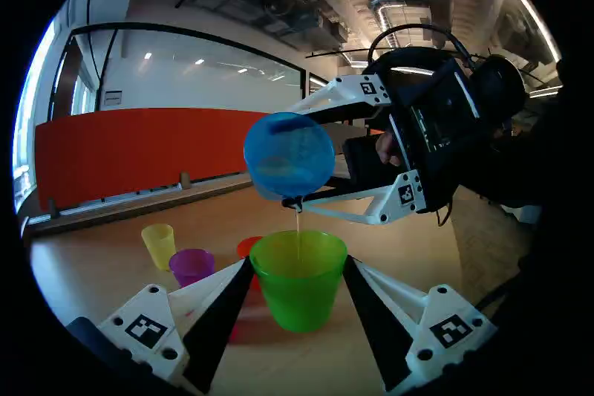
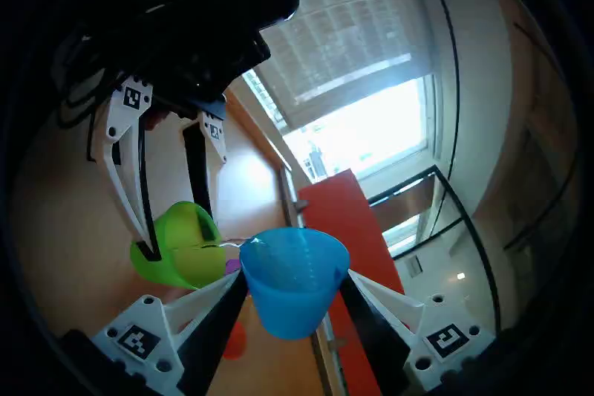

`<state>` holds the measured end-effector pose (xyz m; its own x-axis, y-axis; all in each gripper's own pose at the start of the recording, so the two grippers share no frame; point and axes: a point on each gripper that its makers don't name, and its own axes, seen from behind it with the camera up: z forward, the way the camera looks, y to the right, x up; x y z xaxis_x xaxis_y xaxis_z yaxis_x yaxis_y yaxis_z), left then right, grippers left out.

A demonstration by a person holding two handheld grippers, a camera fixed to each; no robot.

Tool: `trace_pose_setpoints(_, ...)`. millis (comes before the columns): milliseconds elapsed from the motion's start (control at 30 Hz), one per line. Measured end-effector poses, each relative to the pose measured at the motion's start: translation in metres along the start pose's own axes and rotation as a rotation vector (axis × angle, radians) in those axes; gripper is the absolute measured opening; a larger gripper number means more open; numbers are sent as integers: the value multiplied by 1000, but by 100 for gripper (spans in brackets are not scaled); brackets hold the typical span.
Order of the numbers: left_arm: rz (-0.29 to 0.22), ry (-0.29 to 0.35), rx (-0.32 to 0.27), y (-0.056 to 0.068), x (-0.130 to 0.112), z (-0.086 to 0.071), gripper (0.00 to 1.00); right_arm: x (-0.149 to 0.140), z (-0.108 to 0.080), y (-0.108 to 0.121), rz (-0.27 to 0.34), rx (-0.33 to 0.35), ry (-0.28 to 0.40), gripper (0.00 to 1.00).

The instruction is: Pour water

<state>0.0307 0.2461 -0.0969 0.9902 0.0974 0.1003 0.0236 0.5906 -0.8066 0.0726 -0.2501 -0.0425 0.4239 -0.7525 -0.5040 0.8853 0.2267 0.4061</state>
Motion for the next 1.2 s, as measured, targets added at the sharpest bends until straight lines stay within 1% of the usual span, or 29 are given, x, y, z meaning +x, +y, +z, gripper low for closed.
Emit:
trace_pose_setpoints(567, 1, 1, 0, 1, 0, 0, 87, 0, -1, 1, -30, 1, -1, 88)
trace_pose_setpoints(1200, 4, 2, 0, 0, 0, 1, 87, 1, -3, 4, -47, -1, 2, 88)
